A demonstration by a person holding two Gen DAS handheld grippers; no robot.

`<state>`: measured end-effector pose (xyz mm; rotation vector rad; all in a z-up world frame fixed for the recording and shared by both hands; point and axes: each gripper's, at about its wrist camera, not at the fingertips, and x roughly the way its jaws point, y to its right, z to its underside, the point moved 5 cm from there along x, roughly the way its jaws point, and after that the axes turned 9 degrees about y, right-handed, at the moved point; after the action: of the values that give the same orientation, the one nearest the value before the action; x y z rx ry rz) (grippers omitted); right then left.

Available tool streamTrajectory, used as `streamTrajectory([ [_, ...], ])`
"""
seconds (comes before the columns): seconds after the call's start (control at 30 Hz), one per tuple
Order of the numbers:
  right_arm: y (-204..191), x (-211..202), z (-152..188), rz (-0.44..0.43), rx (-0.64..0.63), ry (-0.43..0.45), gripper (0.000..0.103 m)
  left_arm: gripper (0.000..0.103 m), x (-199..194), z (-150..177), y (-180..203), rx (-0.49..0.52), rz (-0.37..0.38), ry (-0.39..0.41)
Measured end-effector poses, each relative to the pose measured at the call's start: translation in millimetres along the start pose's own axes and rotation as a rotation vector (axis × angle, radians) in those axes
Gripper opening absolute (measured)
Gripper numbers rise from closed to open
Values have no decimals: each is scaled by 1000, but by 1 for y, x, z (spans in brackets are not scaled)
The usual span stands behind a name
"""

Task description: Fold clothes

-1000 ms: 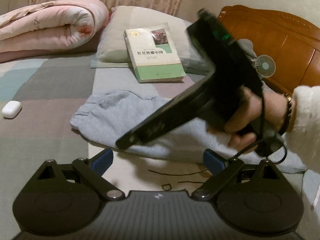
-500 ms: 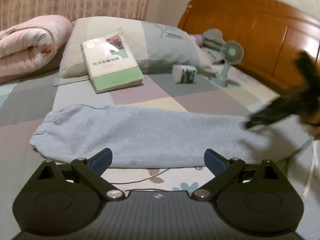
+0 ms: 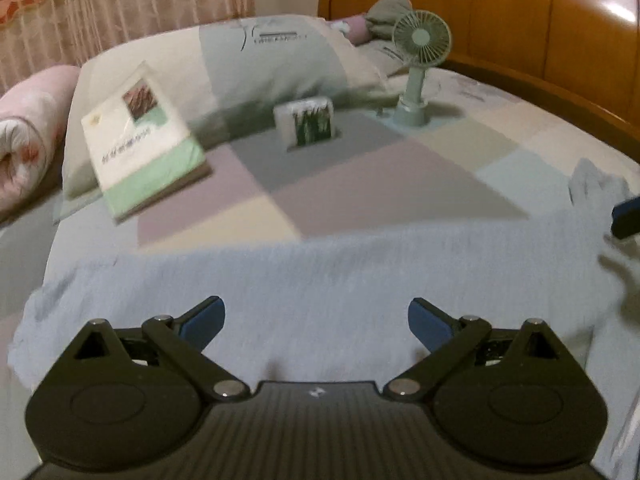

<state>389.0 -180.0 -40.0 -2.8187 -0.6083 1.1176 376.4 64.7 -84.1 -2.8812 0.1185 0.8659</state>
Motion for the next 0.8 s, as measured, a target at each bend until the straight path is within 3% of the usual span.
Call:
streamTrajectory([
  [0.13, 14, 33, -22, 19, 5, -39, 41, 98, 29, -2, 26, -42, -17, 8],
  [0.27, 18, 64, -35, 10, -8, -114, 41, 98, 52, 21, 39, -59, 49, -9],
  [0.37, 11, 94, -42, 3, -48, -159, 41, 98, 53, 24, 27, -59, 31, -12],
  [0.53, 0, 142, -41, 12, -80, -232, 34, 98, 49, 23, -5, -163, -10, -5],
  [0.67, -18, 140, -29, -76, -80, -263, 29, 98, 42, 20, -10, -173, -28, 11],
  [0.8, -44, 111, -11, -136, -137, -270, 29, 98, 33, 10, -3, -180, 25, 52],
])
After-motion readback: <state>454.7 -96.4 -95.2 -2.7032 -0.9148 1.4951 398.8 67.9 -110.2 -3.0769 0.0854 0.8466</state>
